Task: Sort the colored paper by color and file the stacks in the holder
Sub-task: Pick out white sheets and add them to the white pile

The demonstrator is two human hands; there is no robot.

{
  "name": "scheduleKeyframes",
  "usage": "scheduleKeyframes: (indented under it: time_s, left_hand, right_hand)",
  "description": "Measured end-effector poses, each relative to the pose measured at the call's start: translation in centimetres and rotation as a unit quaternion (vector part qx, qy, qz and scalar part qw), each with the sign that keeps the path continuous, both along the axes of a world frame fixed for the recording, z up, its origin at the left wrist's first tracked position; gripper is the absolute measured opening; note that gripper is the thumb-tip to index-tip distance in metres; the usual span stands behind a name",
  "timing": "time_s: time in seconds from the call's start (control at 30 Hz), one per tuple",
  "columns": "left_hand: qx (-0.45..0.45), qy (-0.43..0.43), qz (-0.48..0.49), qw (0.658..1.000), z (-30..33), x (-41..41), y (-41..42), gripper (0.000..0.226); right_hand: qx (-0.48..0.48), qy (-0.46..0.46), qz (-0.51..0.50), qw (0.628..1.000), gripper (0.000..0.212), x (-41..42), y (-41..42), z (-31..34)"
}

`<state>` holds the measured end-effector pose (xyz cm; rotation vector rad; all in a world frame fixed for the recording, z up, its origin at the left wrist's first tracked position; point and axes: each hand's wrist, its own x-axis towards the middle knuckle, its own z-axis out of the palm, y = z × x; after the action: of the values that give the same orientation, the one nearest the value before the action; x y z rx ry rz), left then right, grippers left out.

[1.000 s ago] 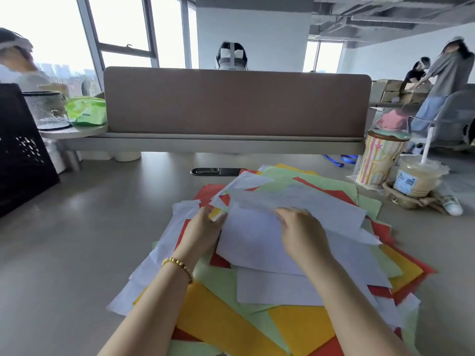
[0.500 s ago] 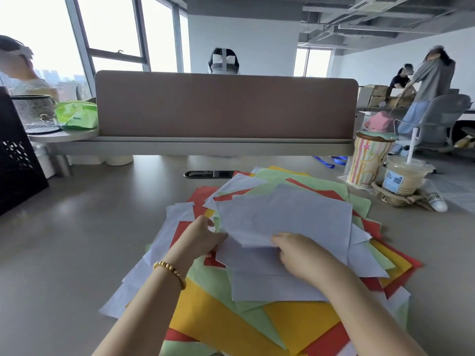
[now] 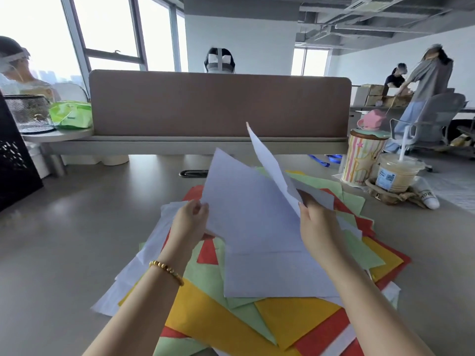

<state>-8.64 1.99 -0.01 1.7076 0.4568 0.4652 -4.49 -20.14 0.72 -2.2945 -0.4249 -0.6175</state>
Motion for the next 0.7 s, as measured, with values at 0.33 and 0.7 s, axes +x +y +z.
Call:
scheduleKeyframes:
  time_s: [0.33,0.7]
  left_hand:
    - [-0.22,0.122,-0.183,0.95,0.6,-2.0,2.7,0.015]
    - [-0.229,-0.074,-0.214,0.947,-1.8,0.5,-2.4,0.088]
  right_hand:
    - [-0.061,0.067,0.101,0.991,0.038,-0.3,-1.2,0.8]
    - [0.145,0.178,0.019,0.973,0.029,-0.2,1.1,-0.8]
